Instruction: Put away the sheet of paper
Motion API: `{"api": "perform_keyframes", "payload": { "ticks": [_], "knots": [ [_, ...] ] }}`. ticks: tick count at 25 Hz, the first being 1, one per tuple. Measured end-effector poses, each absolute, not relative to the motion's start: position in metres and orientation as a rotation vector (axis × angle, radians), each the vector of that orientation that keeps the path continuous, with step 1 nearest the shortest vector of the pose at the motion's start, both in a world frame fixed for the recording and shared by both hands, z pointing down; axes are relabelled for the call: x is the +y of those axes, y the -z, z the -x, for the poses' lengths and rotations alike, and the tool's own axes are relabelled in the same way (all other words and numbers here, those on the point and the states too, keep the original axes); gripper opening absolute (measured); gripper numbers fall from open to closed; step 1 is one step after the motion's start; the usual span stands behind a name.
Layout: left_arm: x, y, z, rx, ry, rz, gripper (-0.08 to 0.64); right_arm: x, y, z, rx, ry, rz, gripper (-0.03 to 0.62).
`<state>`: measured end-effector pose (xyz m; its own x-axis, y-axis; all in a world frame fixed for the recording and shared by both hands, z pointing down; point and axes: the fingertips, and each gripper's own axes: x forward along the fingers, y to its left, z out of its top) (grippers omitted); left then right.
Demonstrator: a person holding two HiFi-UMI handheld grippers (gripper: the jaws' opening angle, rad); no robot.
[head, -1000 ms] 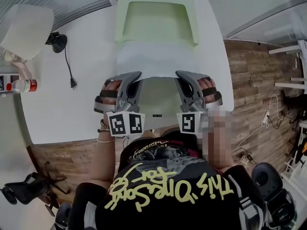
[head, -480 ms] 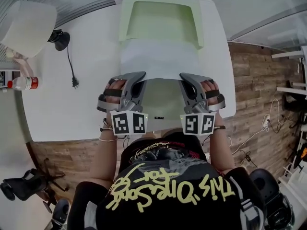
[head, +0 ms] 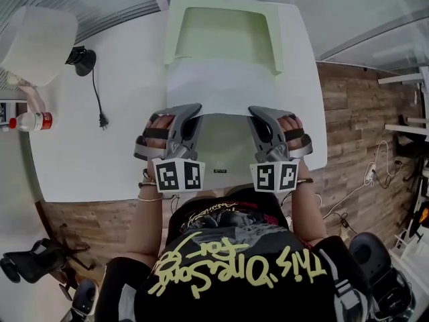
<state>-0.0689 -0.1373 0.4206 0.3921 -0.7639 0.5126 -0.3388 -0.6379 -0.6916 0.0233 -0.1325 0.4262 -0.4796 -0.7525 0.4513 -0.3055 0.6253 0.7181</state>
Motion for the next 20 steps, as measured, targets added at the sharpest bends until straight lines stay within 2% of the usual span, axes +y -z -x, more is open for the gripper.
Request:
{"api": "perform_keyframes", "payload": {
  "ticks": [20],
  "knots": [
    [-0.152,-0.426,0.068,0.945,1.21,2.166,0.008,-0.146,-0.433,-0.025,-2.076,0.702,-0.791,0.008]
  ]
}}
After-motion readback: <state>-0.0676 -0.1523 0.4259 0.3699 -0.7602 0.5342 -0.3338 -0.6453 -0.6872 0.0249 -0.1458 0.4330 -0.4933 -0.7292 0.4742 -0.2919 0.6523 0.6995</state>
